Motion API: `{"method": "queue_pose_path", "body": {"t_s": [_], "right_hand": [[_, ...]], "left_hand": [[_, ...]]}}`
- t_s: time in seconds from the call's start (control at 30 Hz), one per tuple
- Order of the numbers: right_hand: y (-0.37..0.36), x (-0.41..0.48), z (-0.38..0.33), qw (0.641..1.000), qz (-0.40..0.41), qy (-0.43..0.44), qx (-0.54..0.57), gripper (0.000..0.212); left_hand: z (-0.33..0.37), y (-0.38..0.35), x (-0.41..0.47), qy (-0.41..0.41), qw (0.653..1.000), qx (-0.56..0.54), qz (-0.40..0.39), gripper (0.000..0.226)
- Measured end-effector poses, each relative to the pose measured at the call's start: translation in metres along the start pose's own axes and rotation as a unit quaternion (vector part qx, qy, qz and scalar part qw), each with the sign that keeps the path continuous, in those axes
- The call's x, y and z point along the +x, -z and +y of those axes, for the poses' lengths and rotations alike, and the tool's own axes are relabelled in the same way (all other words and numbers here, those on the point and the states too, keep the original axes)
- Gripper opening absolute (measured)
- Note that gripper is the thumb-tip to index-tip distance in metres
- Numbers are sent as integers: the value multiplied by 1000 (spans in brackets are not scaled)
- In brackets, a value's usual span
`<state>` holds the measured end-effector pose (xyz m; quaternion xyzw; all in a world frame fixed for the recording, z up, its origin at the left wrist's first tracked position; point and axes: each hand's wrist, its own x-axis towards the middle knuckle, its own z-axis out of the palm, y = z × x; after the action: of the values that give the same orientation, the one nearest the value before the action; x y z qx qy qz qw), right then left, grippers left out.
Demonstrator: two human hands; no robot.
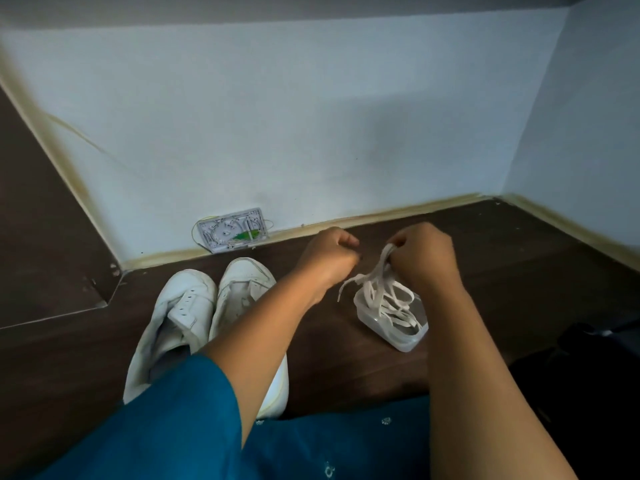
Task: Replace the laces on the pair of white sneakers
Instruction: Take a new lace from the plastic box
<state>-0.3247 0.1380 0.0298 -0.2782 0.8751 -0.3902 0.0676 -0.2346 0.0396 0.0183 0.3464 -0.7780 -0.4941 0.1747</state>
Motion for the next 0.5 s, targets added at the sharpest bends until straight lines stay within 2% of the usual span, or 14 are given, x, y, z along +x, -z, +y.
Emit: {"method": "queue_pose_path", "body": {"t_s": [0.1,0.23,0.37,0.5], "right_hand": [[7,-2,-7,990,63,44,121,28],[9,-8,-20,961,90,103,240,29],[9,-9,-17,959,108,81,248,28],[9,-7,-8,969,37,55,239,28]], "left_hand": [[-8,-5,-4,-42,997,35,-62,36],[-1,-13,-4,-71,996,33,-50,20],[19,-11,0,-55,993,-102,-13,32],[43,-7,1,-49,978,-204,-11,28]]}}
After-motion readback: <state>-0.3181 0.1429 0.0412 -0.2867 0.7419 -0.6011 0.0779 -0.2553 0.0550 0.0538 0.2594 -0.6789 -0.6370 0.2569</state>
